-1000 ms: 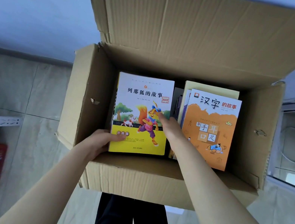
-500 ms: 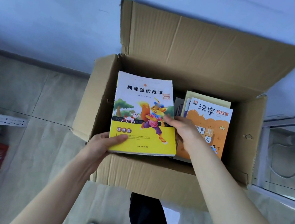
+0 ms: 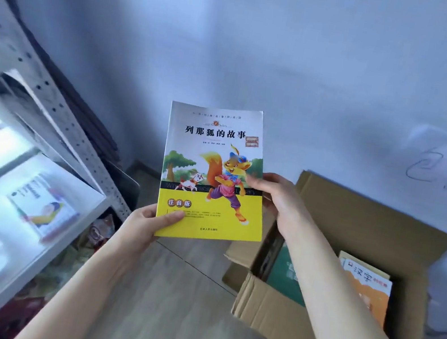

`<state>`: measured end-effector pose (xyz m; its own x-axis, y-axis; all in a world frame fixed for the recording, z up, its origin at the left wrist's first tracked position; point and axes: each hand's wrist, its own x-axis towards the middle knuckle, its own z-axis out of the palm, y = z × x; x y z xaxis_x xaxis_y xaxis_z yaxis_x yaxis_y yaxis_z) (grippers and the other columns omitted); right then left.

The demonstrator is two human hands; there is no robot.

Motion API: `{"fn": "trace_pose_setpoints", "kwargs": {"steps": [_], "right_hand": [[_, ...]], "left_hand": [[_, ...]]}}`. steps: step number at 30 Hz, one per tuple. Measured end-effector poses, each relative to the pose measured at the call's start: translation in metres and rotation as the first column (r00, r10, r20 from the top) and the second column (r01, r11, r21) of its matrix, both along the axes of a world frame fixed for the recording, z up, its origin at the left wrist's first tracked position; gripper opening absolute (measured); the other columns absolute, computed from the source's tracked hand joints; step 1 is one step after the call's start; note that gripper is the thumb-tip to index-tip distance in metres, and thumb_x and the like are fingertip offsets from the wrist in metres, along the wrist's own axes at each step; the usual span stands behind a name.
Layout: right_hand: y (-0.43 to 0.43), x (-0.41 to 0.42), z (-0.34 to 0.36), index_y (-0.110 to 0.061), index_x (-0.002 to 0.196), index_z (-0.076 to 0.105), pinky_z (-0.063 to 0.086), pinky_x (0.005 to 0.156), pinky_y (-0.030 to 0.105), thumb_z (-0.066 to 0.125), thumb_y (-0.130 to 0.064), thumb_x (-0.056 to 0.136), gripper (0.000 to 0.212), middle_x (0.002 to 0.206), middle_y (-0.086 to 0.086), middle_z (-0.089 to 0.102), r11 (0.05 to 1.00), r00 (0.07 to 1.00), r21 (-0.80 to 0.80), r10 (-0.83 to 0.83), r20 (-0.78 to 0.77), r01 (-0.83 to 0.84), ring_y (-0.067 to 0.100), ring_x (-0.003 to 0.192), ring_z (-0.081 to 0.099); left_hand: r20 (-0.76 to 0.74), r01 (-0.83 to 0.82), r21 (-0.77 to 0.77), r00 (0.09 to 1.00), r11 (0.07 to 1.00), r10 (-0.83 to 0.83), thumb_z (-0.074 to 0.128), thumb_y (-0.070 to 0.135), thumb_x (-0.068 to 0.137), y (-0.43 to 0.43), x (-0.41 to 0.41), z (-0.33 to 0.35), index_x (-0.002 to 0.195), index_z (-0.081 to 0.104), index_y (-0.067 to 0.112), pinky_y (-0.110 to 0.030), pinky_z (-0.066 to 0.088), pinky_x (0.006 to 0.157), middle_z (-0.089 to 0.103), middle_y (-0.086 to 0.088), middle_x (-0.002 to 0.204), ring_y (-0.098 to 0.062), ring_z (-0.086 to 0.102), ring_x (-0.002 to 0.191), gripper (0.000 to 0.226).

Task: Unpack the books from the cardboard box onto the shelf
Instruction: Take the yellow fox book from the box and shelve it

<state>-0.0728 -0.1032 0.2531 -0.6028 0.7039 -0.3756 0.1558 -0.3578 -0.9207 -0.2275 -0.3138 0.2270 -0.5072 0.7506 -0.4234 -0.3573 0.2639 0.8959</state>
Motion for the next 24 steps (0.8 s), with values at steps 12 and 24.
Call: {"fn": "trace_pose_setpoints", "kwargs": {"steps": [12, 24], "right_hand": [[-0.195, -0.221, 0.222, -0.008, 0.092, 0.065, 0.050, 0.054, 0.013, 0.071, -0.010, 0.079, 0.015, 0.082, 0.004, 0.071, 0.855, 0.819, 0.269, 0.509, -0.267, -0.444, 0.011, 0.066, 0.068], [-0.269, -0.452, 0.253, -0.006, 0.101, 0.063, 0.054, 0.083, 0.029, 0.073, -0.002, 0.075, 0.029, 0.098, 0.007, 0.068, 0.691, 0.565, 0.364, 0.722, -0.400, -0.625, 0.020, 0.084, 0.067]], "left_hand": [[-0.255, -0.364, 0.280, 0.864, 0.888, 0.434, 0.082, 0.015, 0.060, -0.240, -0.144, 0.208, 0.084, 0.079, 0.014, -0.021, 0.056, 0.066, 0.076, -0.005, 0.092, -0.018, 0.073, 0.082, 0.024], [-0.329, -0.661, 0.307, 0.601, 0.684, 0.729, 0.080, 0.017, 0.054, -0.320, -0.297, 0.236, 0.081, 0.077, 0.015, -0.021, 0.056, 0.061, 0.077, -0.006, 0.089, -0.018, 0.073, 0.077, 0.027]]}}
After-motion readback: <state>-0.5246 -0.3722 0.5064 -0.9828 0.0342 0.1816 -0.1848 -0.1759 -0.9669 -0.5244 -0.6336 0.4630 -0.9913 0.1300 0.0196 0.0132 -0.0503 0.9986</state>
